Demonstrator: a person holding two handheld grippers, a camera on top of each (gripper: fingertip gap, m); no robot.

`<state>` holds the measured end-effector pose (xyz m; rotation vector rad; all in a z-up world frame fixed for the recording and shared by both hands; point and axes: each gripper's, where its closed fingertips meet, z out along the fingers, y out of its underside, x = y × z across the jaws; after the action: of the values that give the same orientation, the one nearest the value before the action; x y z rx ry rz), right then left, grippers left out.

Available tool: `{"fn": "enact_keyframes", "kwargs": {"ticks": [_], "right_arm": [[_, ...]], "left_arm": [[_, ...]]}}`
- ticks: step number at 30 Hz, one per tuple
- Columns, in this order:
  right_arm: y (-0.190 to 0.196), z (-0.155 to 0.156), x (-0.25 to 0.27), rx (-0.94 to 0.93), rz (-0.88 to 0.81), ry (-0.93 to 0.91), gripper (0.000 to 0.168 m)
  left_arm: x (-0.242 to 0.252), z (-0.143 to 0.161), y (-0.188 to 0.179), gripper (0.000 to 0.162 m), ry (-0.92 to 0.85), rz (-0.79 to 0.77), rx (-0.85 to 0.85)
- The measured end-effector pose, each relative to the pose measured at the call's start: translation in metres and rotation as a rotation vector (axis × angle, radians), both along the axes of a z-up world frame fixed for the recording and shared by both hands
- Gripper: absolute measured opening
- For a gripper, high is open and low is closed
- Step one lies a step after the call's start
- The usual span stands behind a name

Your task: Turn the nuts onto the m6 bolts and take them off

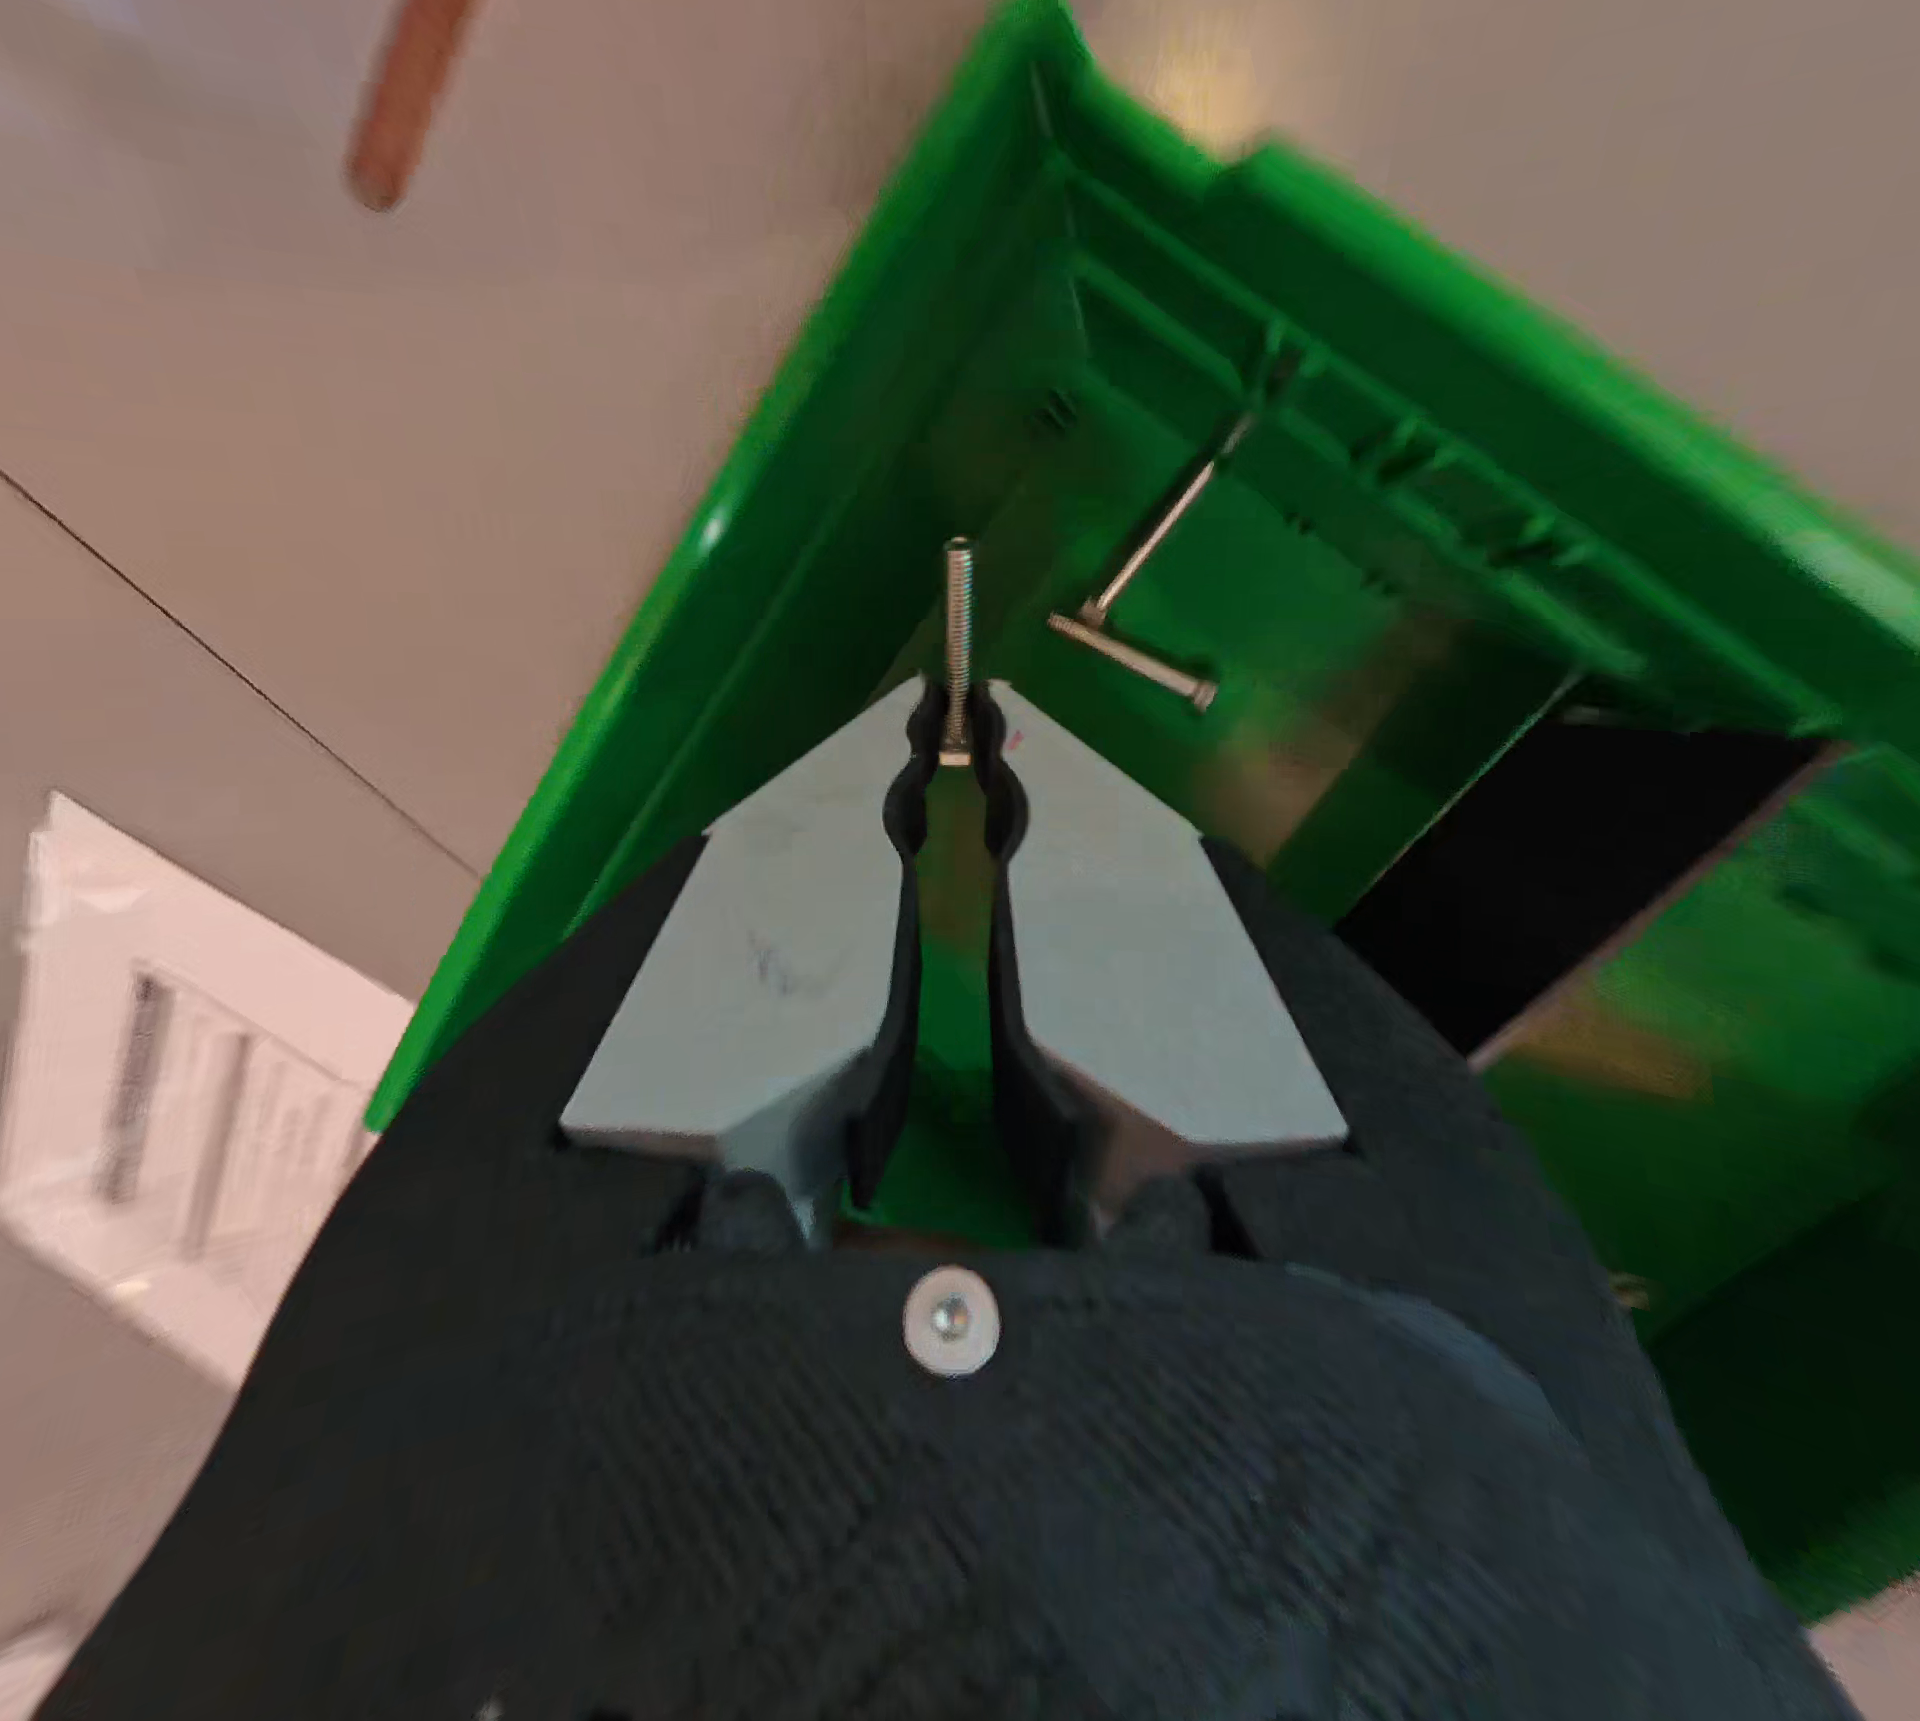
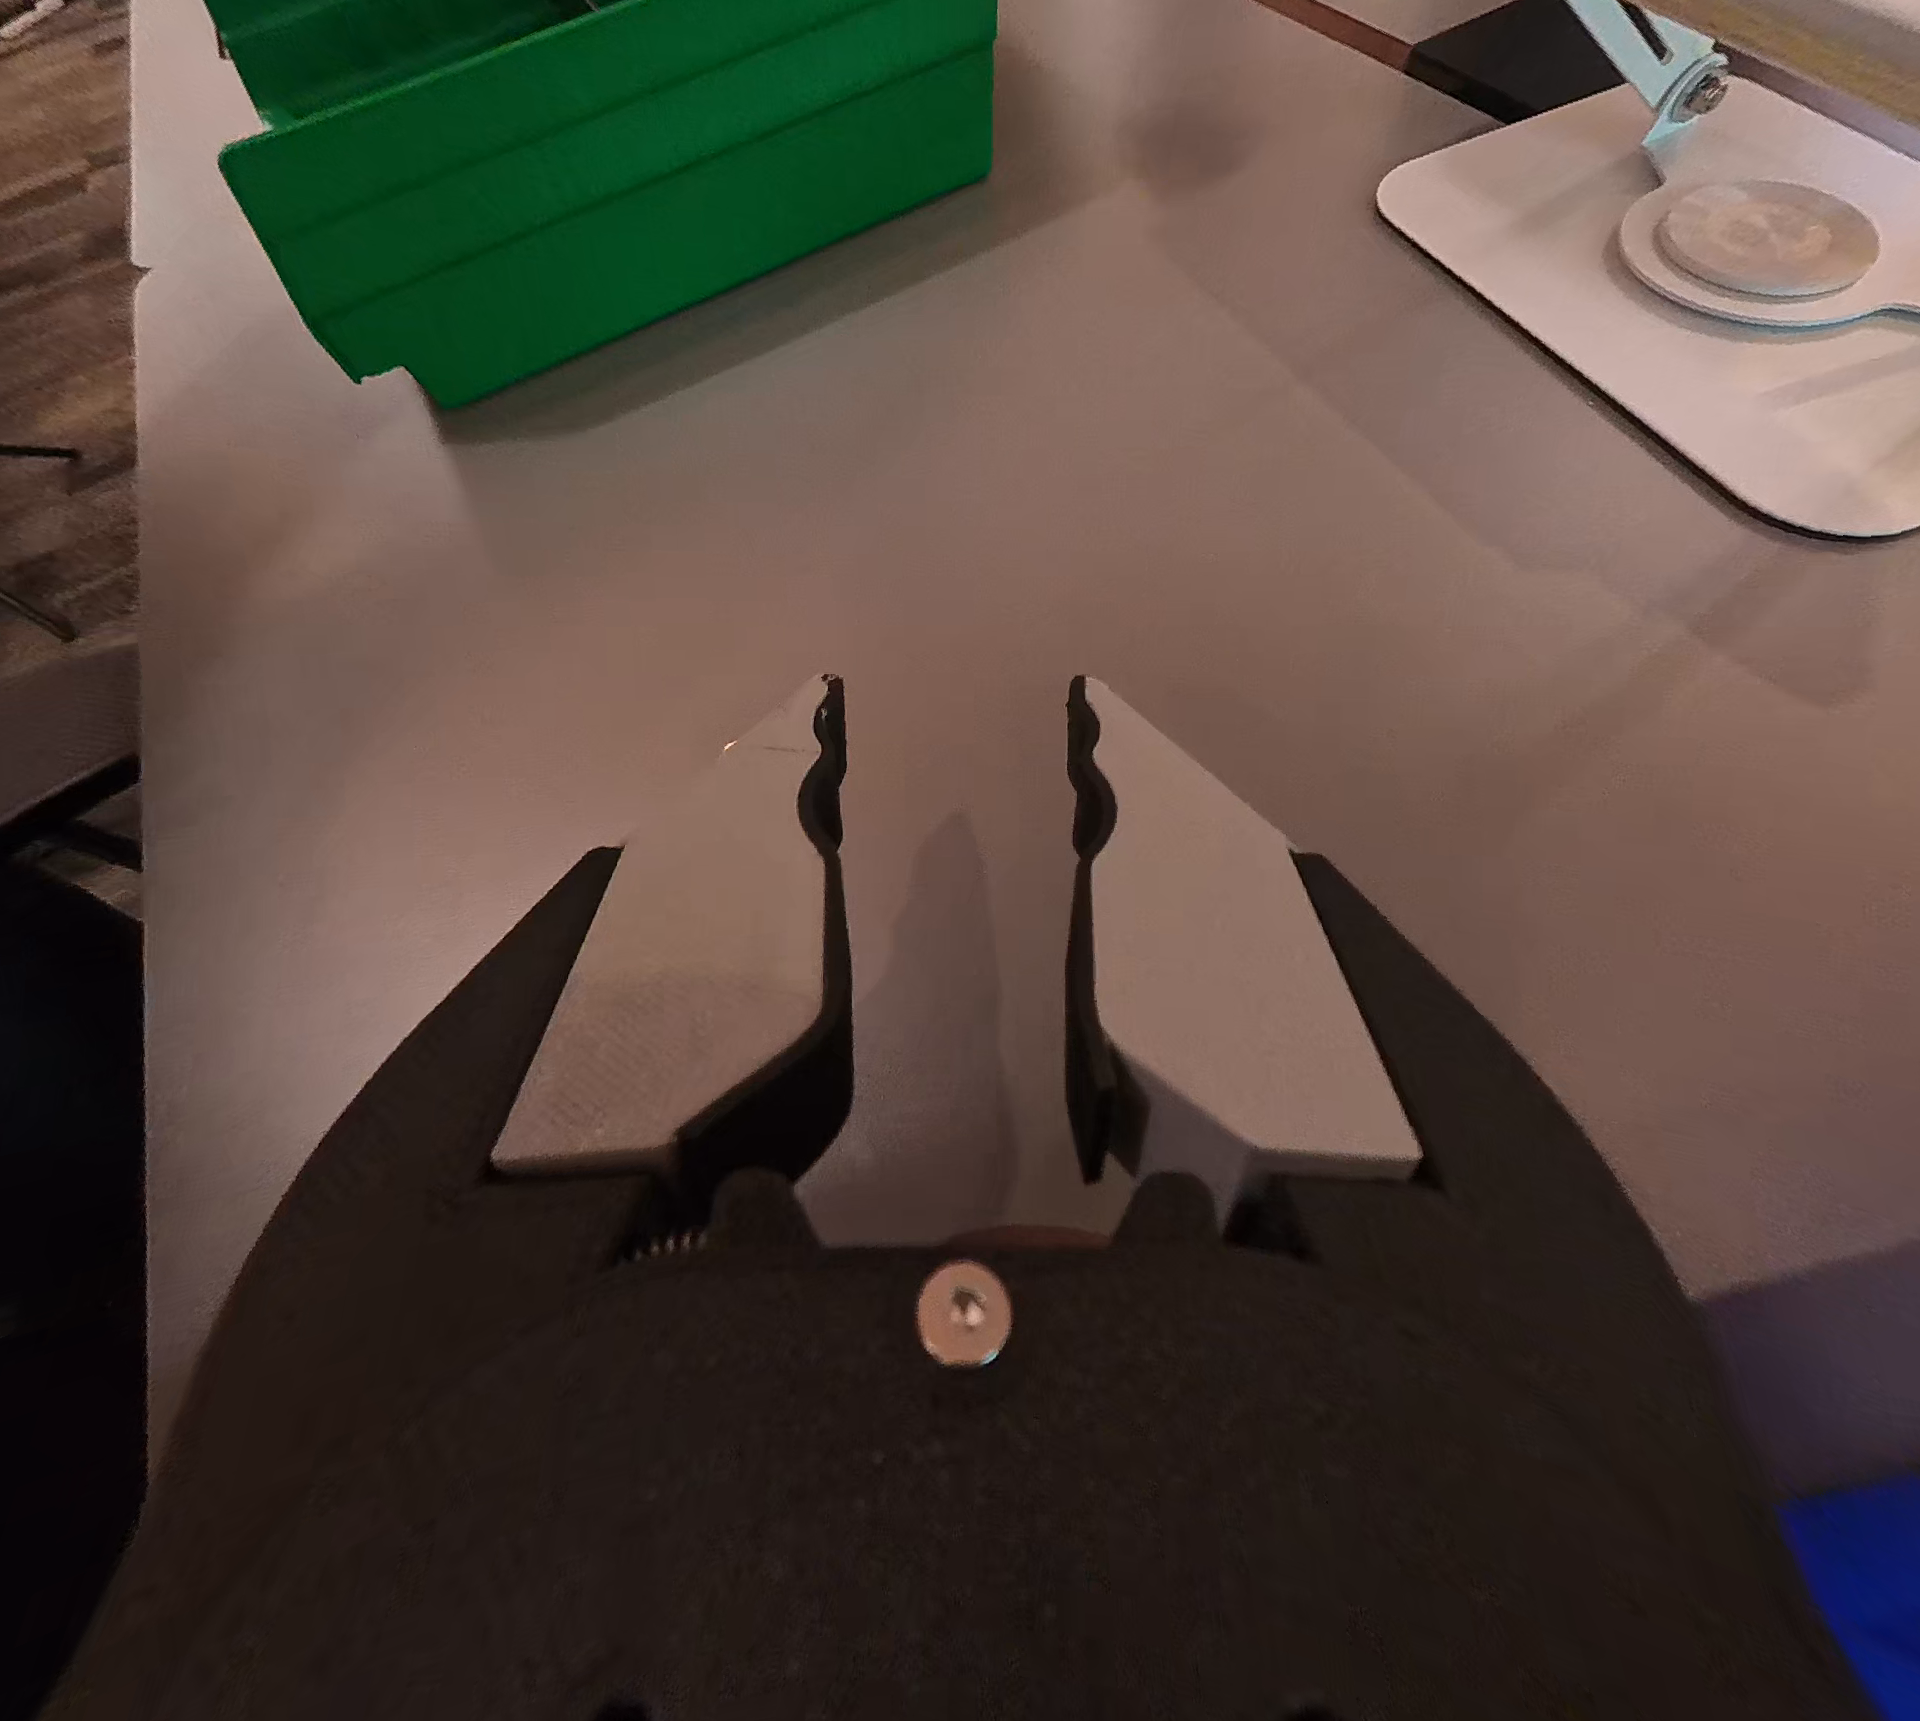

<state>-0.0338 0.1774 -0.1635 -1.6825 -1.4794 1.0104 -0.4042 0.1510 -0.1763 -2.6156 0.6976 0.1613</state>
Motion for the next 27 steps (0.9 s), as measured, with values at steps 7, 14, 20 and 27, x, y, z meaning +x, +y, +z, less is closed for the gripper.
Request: {"fn": "enact_keyframes", "kwargs": {"ticks": [7, 14, 20, 27], "right_arm": [[-0.024, 0.006, -0.005, -0.113, 0.104, 0.04, 0.041], [-0.06, 0.045, 0.0, -0.25, 0.291, 0.206, 0.042], [-0.076, 0.092, 0.017, -0.307, 0.408, 0.405, 0.037], [-0.062, 0.097, 0.02, -0.324, 0.361, 0.44, 0.031]], "left_arm": [[0.103, 0.115, -0.003, 0.004, -0.767, 0.042, 0.407], [0.259, 0.165, -0.052, 0.004, -1.168, -0.215, 0.524], [0.369, 0.135, -0.069, 0.004, -1.226, -0.444, 0.545], [0.407, 0.081, -0.045, 0.004, -1.243, -0.464, 0.427]]}}
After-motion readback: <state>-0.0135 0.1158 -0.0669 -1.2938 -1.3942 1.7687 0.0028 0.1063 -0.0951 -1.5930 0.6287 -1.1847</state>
